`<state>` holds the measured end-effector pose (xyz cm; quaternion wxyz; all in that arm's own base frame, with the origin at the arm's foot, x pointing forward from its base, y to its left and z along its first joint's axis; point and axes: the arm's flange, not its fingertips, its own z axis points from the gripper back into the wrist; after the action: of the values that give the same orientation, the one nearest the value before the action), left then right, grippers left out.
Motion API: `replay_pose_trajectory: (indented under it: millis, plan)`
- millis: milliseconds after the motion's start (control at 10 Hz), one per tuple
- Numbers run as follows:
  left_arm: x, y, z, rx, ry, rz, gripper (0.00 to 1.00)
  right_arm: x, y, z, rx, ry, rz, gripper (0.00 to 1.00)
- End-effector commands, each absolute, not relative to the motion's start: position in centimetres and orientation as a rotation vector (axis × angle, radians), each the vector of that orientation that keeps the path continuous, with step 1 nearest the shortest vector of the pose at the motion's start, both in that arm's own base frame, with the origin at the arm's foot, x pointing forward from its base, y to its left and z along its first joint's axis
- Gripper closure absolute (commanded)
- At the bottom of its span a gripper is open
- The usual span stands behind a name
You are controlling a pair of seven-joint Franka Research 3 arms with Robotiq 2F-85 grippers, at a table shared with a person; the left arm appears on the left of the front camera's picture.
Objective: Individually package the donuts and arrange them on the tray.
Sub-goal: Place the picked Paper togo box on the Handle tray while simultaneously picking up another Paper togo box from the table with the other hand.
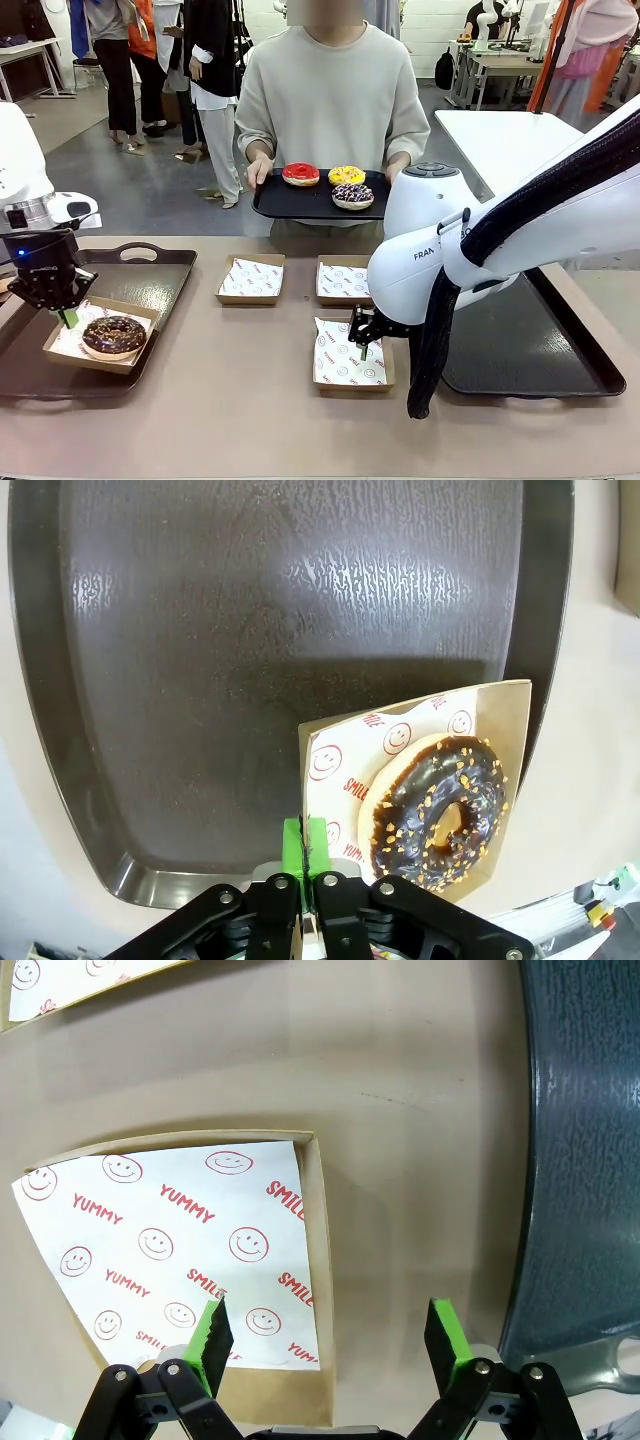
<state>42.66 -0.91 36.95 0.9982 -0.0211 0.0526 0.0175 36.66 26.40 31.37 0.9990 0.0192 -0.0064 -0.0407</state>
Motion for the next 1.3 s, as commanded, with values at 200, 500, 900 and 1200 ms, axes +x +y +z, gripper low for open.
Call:
replay_pose_trajectory:
  millis: [200, 500, 900, 1200]
  plan:
    - [42.62, -1.17, 35.94, -0.020, 0.074, 0.018, 0.99, 37.05, 26.82, 31.11, 0.088, -0.004, -0.074, 0.38]
    - [42.46, -1.26, 35.84, -0.018, 0.073, 0.022, 0.43, 37.09, 26.88, 31.04, 0.094, 0.008, -0.073, 1.00]
    - [42.38, -1.08, 36.11, -0.020, 0.070, 0.027, 0.00, 37.15, 26.95, 31.13, 0.095, 0.005, -0.083, 1.00]
    - [42.52, -0.99, 36.18, -0.023, 0.079, 0.028, 0.00, 37.25, 26.90, 31.19, 0.093, 0.009, -0.089, 1.00]
